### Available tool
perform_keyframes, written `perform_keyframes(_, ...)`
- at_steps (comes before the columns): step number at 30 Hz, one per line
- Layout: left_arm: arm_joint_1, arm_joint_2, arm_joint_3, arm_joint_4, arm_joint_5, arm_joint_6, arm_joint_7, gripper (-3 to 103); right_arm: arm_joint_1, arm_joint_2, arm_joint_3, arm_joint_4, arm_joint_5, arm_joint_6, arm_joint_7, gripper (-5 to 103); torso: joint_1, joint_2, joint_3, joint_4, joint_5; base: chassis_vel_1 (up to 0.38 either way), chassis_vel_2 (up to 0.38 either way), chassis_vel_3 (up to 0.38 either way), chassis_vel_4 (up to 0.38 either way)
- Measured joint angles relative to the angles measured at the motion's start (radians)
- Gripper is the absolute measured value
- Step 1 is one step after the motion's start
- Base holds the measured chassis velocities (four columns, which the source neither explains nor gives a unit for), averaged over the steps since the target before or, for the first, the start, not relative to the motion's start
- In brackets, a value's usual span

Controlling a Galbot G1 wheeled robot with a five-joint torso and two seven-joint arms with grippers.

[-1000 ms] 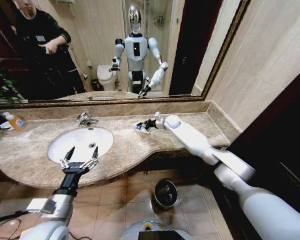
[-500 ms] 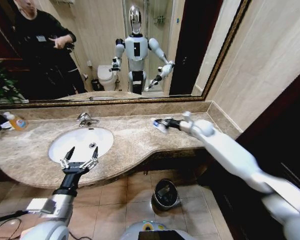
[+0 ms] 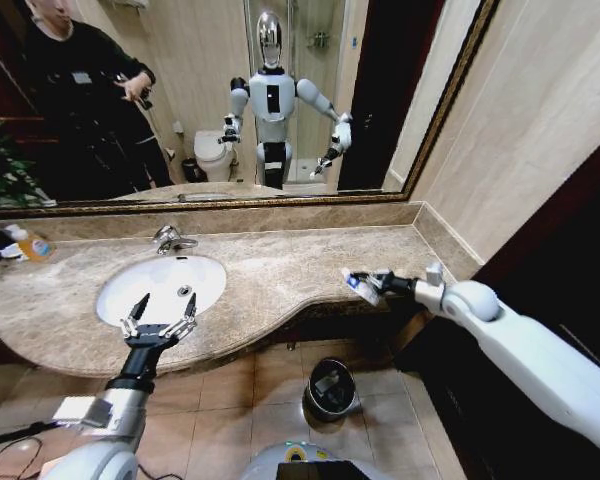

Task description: Pick up the trash from the sink and place it in the trash bin.

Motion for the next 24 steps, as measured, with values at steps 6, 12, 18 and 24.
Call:
perform_keyframes(6, 0.000, 0.000, 0.000, 0.000, 0.000, 0.000, 0.000, 100, -0.153, 0.068, 0.118, -0.013, -0.029, 0.036, -0.052, 1, 0.000, 0.000, 0.000, 0.0001, 0.0006, 0.000, 0.000, 0.000, 0.000)
perform_keyframes(12, 0.000, 0.000, 0.000, 0.000, 0.000, 0.000, 0.000, 100, -0.268, 0.179, 0.154, -0.040, -0.112, 0.075, -0.078, 1, 0.000, 0.000, 0.000, 0.0001, 0.0004, 0.000, 0.000, 0.000, 0.000)
perform_keyframes(18, 0.000, 0.000, 0.000, 0.000, 0.000, 0.000, 0.000, 100, -0.292, 0.310, 0.134, -0.119, -0.204, 0.104, -0.068, 1, 0.000, 0.000, 0.000, 0.0001, 0.0006, 0.000, 0.000, 0.000, 0.000)
perform_keyframes(24, 0.000, 0.000, 0.000, 0.000, 0.000, 0.000, 0.000, 100, -0.297, 0.411, 0.121, -0.208, -0.278, 0.144, -0.057, 1, 0.000, 0.000, 0.000, 0.0001, 0.0004, 0.000, 0.000, 0.000, 0.000)
